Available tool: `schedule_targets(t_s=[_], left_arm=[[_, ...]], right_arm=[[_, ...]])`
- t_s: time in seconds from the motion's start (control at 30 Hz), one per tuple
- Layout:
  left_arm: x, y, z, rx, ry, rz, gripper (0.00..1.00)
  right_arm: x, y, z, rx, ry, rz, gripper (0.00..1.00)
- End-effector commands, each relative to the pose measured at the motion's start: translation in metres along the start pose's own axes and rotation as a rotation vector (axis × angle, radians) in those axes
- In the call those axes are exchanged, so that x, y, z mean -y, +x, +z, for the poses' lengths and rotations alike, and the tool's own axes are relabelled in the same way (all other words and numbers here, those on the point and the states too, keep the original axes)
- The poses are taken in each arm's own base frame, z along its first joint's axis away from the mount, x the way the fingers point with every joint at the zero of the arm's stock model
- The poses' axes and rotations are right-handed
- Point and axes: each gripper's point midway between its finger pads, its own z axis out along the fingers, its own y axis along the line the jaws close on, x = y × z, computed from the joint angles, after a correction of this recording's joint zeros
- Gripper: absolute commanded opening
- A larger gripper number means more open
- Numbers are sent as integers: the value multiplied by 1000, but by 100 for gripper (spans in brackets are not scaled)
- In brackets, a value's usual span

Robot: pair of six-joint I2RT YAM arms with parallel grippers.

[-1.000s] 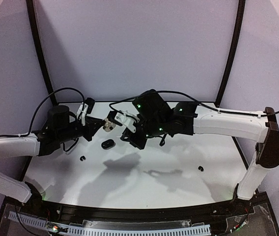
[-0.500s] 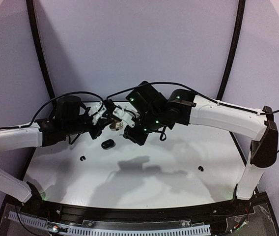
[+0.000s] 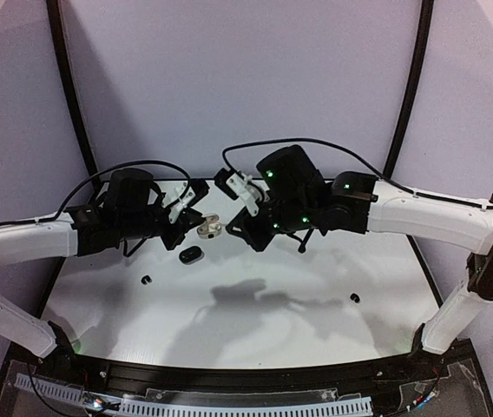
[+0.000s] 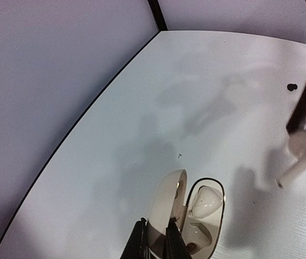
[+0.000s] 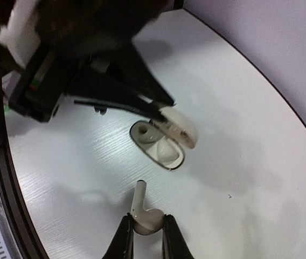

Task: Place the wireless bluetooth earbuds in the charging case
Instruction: Place the left earbud at the center of the board.

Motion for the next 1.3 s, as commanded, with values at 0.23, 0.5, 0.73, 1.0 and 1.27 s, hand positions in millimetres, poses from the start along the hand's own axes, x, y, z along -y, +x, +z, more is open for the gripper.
schedule_targets(t_s=[0.23, 0.5, 0.73, 1.0, 1.27], left_arm=[[14, 46, 26, -92, -4, -227, 1], [17, 89, 38, -109, -84, -245, 1], [19, 98, 41, -46, -178, -134, 1], [51, 109, 43, -137, -187, -65, 1], [81, 138, 47, -263, -169, -135, 1]], right_arm=[[-7, -6, 19, 120, -103, 180, 0], [-9, 22, 42, 143, -121, 206, 0], [-15, 49, 64, 128, -139, 188, 0], [-17, 83, 75, 88, -123, 186, 0], [-22, 118, 78, 84, -124, 168, 0]])
